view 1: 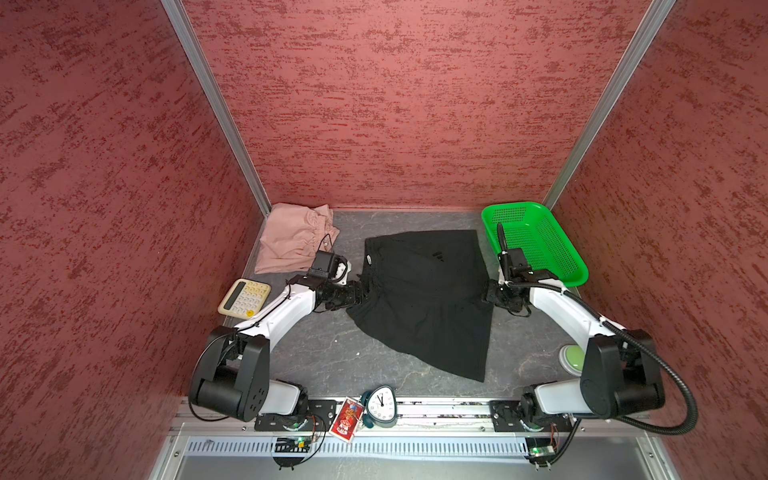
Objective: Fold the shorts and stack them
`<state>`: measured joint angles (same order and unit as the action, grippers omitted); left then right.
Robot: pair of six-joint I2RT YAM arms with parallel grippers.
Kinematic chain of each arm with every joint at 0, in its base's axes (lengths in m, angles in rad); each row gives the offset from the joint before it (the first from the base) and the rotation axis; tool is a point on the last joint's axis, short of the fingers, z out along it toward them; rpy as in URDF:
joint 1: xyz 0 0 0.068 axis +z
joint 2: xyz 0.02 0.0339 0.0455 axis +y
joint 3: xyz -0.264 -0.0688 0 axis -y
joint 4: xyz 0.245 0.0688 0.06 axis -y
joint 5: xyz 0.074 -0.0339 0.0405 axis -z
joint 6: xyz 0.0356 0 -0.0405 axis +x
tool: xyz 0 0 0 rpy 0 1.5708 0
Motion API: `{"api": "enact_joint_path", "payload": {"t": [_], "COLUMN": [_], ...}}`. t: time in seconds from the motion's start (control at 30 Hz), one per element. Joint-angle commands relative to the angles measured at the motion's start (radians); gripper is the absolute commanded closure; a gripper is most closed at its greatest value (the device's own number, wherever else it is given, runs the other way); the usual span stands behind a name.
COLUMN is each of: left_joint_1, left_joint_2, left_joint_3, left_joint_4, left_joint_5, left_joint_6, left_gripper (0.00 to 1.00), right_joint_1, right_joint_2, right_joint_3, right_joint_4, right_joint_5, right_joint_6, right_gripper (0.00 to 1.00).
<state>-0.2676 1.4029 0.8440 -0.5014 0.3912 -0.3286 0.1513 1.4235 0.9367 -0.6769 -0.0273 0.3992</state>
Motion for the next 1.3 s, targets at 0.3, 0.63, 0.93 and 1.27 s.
{"api": "enact_joint_path", "payload": {"t": [0.3,0.63,0.93,1.27], "left_joint_1": [-0.209,-0.194,0.026,0.077], "left_joint_2": [0.150,0.261,0.034,-0.060], "left_joint_3": [0.074,0.085,-0.140,-0.027], "left_joint_4": [0.207,0.075,0.035,-0.023], "left_joint_5": [0.070,-0.041,-0.057,-0.021], "left_joint_6": [-0.056,-0.085,-0.085,-0.013], "left_gripper": [0.28,0.28,0.28,0.00], "right_joint_1": [-0.002,-0.002,-0.002,-0.002], "right_joint_2": [0.283,0.513,0.604,0.468], "right_joint_3": [0.140,0.211,0.308,0.326], "right_joint_4": [0.300,0.416,0.460,0.453], "right_joint_5": [-0.048,-0.098,-0.107,-0.026], "right_joint_6": [-0.073,-0.065,-0.061,-0.134], "right_gripper": [0.31,0.31,0.30,0.23]}}
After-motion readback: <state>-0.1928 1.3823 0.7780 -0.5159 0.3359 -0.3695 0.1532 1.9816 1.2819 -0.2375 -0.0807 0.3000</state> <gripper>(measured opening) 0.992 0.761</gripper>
